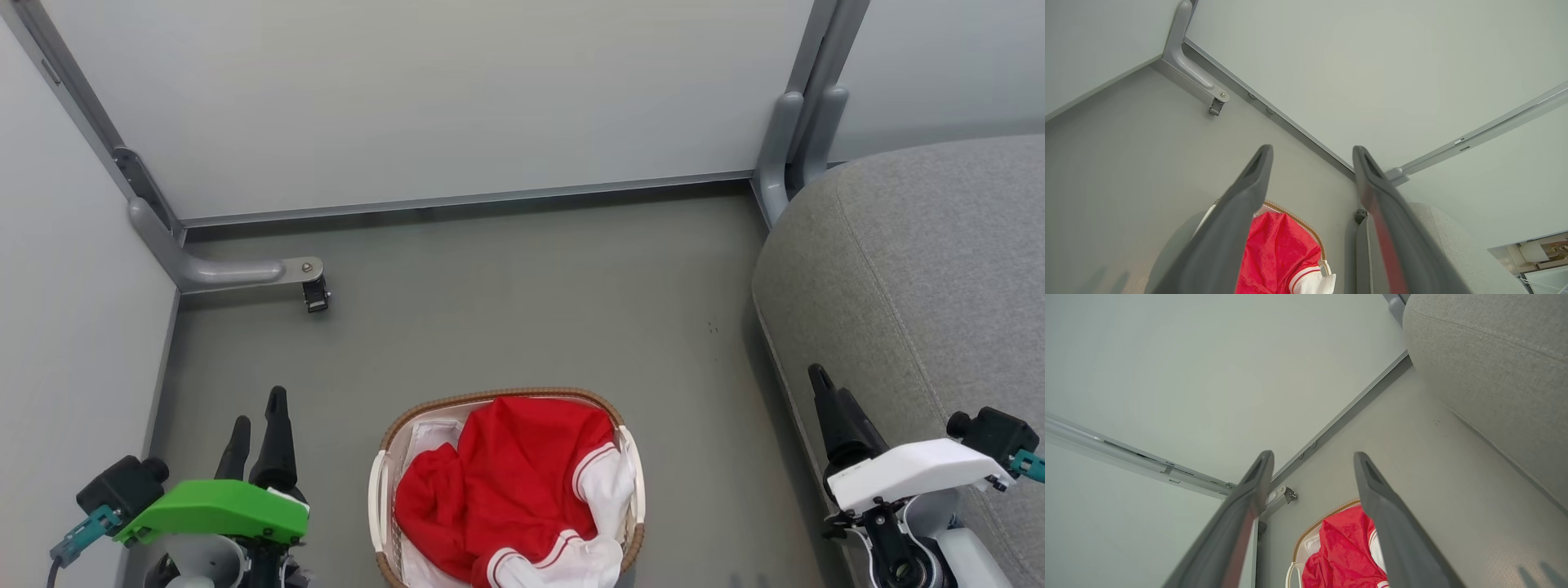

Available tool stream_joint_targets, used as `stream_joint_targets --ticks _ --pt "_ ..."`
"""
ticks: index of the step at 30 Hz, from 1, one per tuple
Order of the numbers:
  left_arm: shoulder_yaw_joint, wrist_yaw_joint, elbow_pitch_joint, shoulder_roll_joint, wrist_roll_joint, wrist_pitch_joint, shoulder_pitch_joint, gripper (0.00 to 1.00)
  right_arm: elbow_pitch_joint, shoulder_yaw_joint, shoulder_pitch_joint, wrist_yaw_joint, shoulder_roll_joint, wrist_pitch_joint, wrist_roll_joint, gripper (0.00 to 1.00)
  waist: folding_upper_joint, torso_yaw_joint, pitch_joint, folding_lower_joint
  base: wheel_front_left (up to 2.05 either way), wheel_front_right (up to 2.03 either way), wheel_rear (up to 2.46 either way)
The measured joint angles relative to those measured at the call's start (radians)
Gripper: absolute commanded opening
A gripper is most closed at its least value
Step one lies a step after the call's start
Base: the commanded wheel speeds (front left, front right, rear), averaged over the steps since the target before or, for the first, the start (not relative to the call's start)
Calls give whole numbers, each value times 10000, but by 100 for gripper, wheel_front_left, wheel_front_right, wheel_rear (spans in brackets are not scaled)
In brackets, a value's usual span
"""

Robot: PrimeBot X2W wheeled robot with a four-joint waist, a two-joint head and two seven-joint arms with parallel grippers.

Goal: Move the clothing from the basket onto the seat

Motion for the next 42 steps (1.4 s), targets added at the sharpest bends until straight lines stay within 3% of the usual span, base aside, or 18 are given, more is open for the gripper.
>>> stream_joint_targets --ticks 13,42 --pt "-623 606 541 257 1745 -435 -30 100 339 520 -147 2 -180 -433 -1921 100 0 -6 -8 0 0 0 0" --pt "-1758 1645 -25 642 4945 -1218 -66 100 861 966 -352 2 -245 -1237 -5400 100 0 4 214 -1 0 0 0"
